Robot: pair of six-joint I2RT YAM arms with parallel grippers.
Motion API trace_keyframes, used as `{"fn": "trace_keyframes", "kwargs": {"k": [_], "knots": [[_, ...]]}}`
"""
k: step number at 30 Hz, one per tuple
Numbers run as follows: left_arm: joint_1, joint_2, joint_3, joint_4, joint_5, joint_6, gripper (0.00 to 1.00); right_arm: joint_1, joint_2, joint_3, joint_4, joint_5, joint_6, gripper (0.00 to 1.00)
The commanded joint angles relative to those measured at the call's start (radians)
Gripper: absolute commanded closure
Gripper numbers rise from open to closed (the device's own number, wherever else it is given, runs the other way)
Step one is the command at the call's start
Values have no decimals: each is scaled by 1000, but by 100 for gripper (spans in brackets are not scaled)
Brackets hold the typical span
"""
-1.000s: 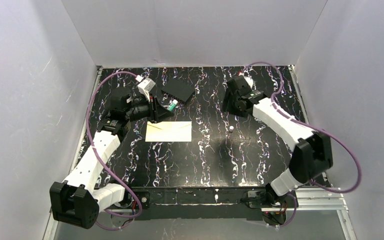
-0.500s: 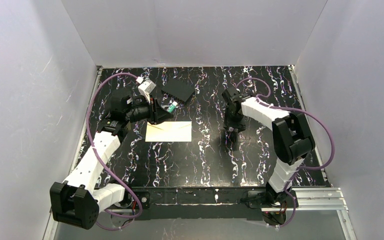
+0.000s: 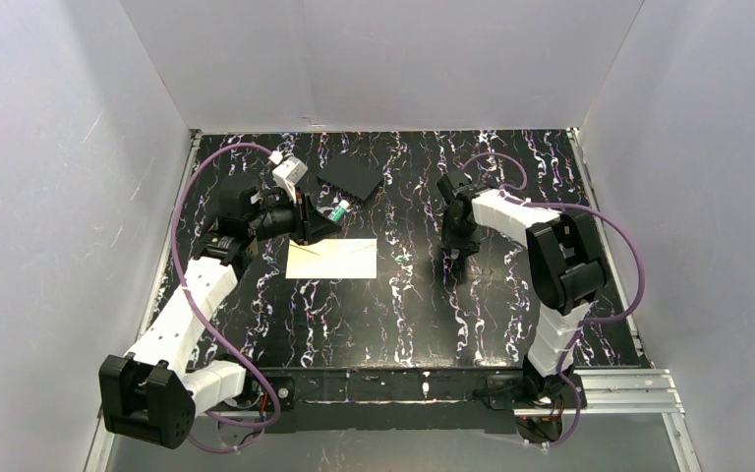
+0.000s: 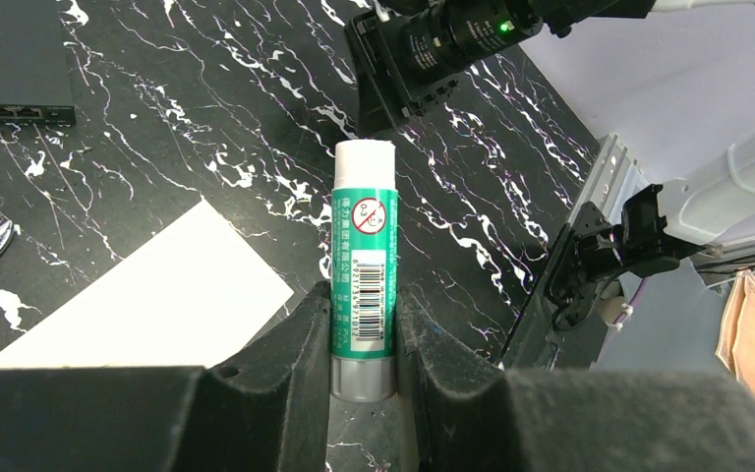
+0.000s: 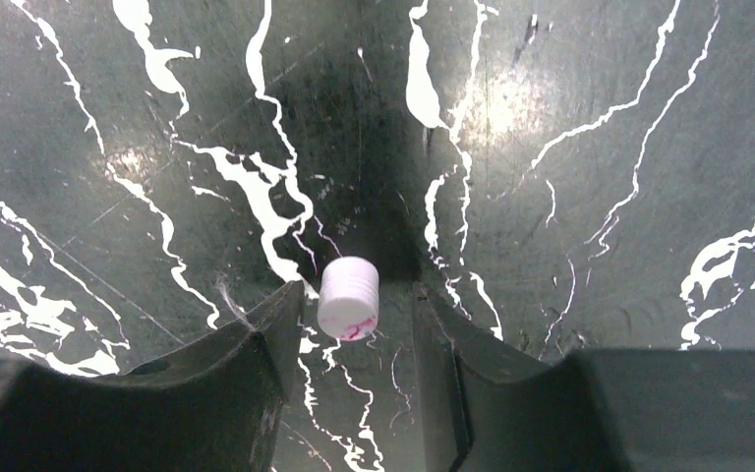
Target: Place the letter into the envelope and seal it
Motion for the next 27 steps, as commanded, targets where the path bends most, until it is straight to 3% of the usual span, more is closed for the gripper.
{"fn": "trace_keyframes", "kwargs": {"k": [1,3,9,13,17,21,27], "knots": [[1,-12,7,-18,12,25,100,-9,28,56,21,-10,-30,52],[0,-14,7,-23,12,28,100,-10,32,65,12,-13,-32,59],[0,-18,16,-37,9,42,100,-11,17,102,-48,-32,-37,98],[1,-13,29,-39,21,45,100,-11,-48,143,-82,-162,-54,99],[-6,9,43,-29,103,51,100,-11,-135,163,6,-546,-39,99],[-29,11,47,-30,181,85,100,-8,-238,88,274,-889,142,99],[-49,-1,39,-7,263,118,100,4,-371,-29,717,-1063,520,99]]}}
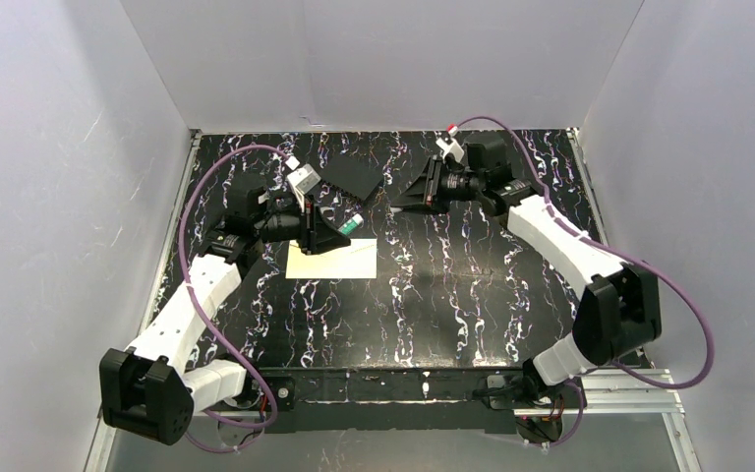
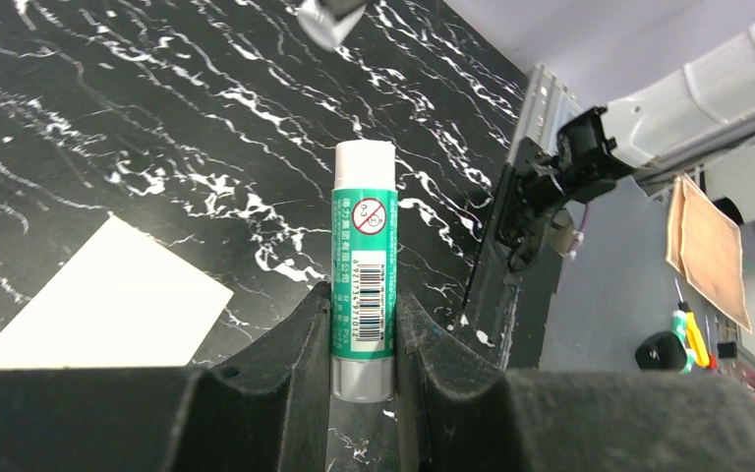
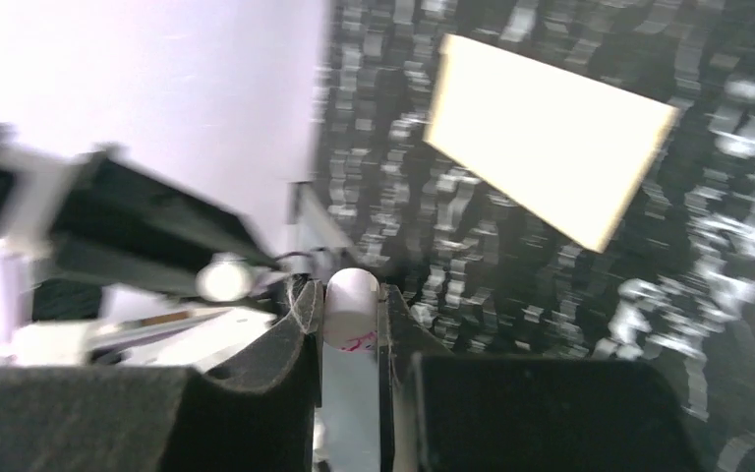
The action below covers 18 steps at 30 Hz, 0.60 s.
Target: Place the letter into the envelope and seal it
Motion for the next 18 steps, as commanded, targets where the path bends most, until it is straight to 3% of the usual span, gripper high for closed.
{"fn": "trace_keyframes", "kwargs": {"k": [1,18], "knots": [[-21,-18,30,31,130,34,100,11,-65,-47,372,-235,287,99],[-66,-31,79,92,30,-7,100,76,-68,-4,353,-255,307,99]]}}
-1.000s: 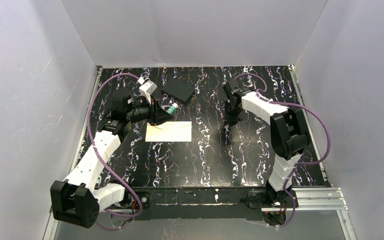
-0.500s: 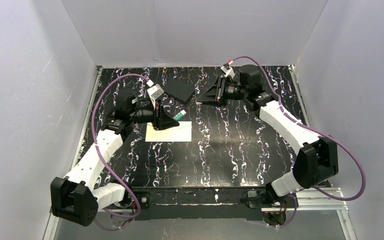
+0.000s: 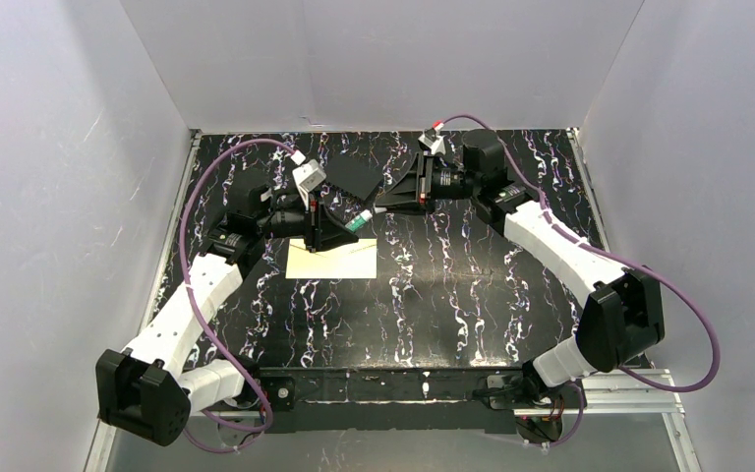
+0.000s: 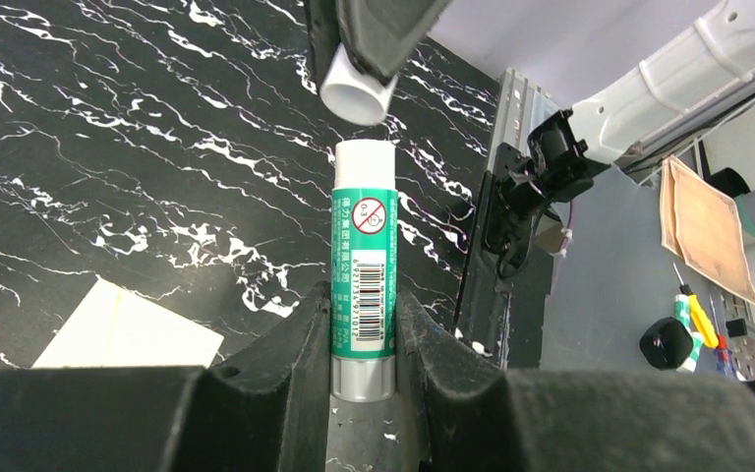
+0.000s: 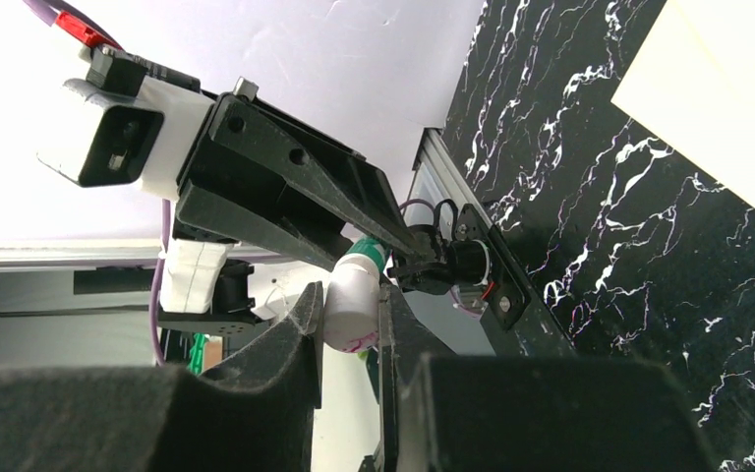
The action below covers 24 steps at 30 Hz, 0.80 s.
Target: Place the letter into the envelope and seal it
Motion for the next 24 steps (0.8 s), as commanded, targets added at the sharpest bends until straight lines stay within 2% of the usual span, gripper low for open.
{"fn": "trace_keyframes", "kwargs": {"k": [1,6,10,12,15,19,24], "knots": [[-7,-24,42,38,-24,-26,100,19,-6,31,65,-22,14,99],[-9,-14,47,96,-25,-67,100,29,0,22,93,-6,32,99],[-11,-9,56,98,-14,-65,100,34,-6,-38,284,13,153,99],[-11,-9,57,97,1,-61,100,36,-3,-42,314,16,175,99],[-11,-5,56,93,23,-51,100,42,5,-34,300,6,165,99],[-10,4,75,18,61,37,100,46,16,-3,187,-16,82,99],[-12,47,165,-234,103,301,100,49,30,41,48,-47,-29,99]]}}
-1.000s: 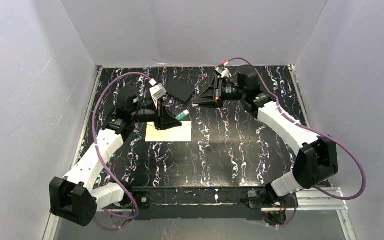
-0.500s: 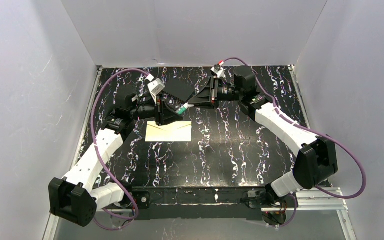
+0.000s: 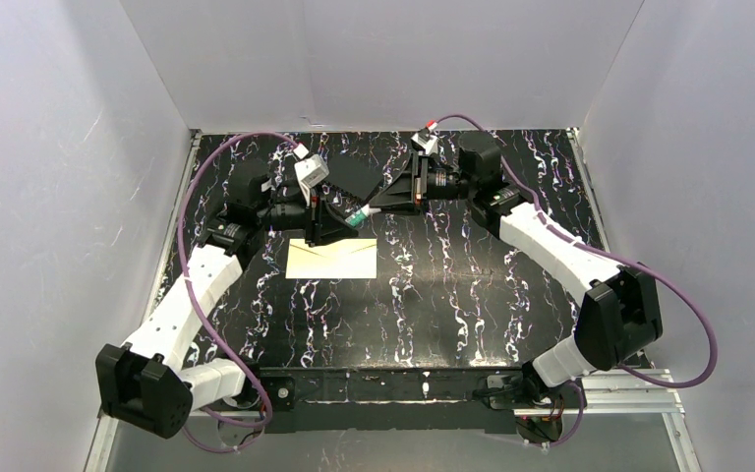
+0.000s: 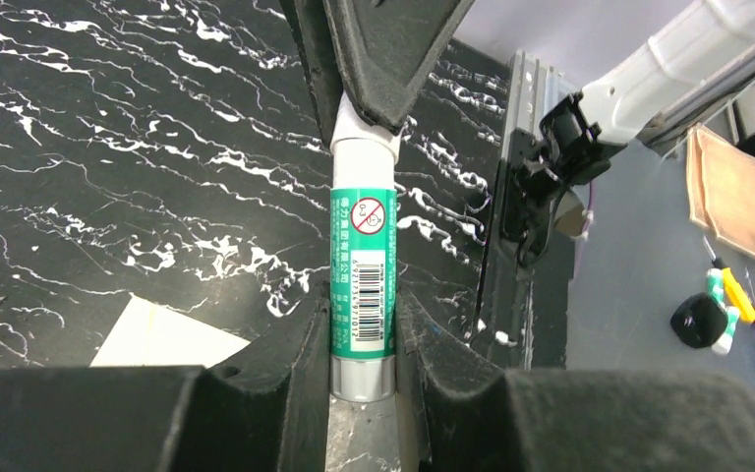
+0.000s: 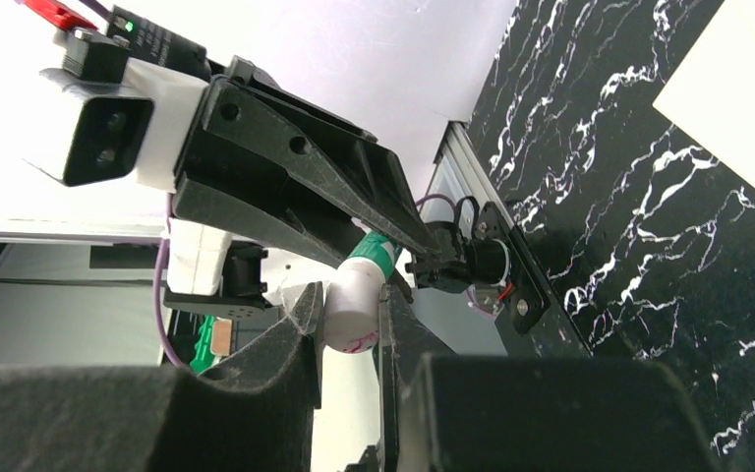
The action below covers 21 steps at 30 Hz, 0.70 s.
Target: Place the letter into the envelope and seal it
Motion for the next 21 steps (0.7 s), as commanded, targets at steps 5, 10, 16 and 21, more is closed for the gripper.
{"fn": "trace_keyframes", "kwargs": {"k": [5,10,16,21], "knots": [[-8,51,161,-336,127,368,100,30,42,108,-207,-63,-212,99],[-10,86,218,-388,125,415,100,76,83,166,-379,-64,-362,99],[-13,101,247,-343,101,384,100,121,93,158,-439,25,-402,99],[-19,23,84,136,35,97,100,180,79,65,-211,38,-256,99]]}}
